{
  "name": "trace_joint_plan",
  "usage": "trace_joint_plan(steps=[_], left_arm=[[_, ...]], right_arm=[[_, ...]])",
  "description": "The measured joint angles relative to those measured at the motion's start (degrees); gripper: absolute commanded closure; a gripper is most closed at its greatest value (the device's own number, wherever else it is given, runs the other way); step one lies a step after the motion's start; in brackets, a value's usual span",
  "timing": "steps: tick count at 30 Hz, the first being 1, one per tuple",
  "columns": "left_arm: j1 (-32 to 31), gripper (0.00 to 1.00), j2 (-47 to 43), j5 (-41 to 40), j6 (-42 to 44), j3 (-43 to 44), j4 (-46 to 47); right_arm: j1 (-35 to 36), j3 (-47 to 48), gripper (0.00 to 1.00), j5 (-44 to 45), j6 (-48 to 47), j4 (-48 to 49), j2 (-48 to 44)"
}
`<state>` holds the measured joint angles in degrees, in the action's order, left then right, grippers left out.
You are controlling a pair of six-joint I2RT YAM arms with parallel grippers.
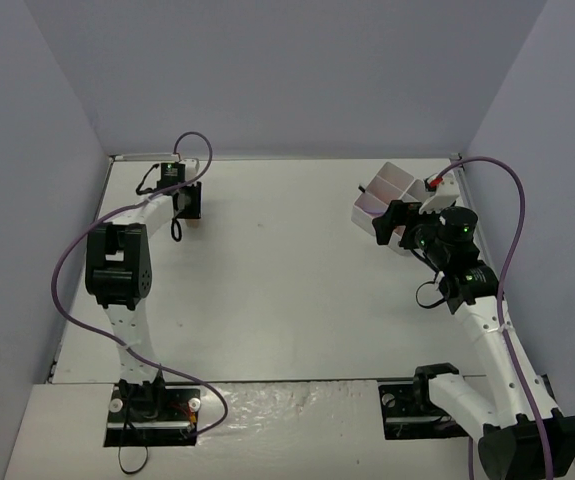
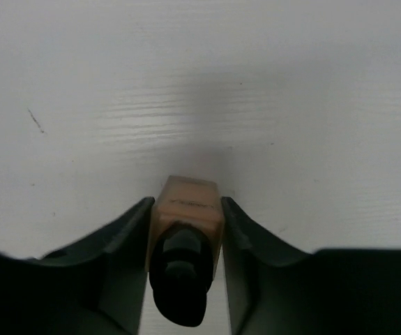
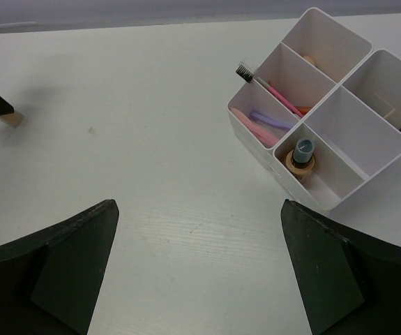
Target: Organize the makeup
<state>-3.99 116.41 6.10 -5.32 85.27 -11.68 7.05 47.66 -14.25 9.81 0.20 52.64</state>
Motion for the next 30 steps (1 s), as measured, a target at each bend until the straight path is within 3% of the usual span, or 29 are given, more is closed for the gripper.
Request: trace_joint_plan(steps=[1, 3, 11, 19, 27, 30], left_arm=[[0.0, 0.93, 0.1, 0.3, 0.2, 0.0, -0.1], [0.0, 0.99, -0.1, 1.3, 0.6, -0.2, -0.1], [-3.0, 1.00, -6.7, 3.3, 0.2, -7.5, -0.8], [-20.1, 1.00, -12.5, 2.8, -2.8, -9.2, 0.2], [-38.1, 1.00, -9.7, 1.4, -6.0, -9.2, 0.8], [-42.3, 0.94, -8.3, 0.9, -6.7, -9.2, 1.2]], right_arm=[[0.0, 0.0, 0.00, -0.1, -0.1, -0.3, 0.0], [0.0, 0.0, 0.00, -0.4, -0.2, -0.7, 0.0], [0.0, 0.0, 0.00, -2.0, -0.2, -0.9, 0.0], [0.0, 0.0, 0.00, -4.6, -0.2, -1.0, 0.3], [0.0, 0.0, 0.00, -6.1, -0.2, -1.5, 0.5], [0.1, 0.0, 0.00, -6.2, -0.3, -1.9, 0.5]])
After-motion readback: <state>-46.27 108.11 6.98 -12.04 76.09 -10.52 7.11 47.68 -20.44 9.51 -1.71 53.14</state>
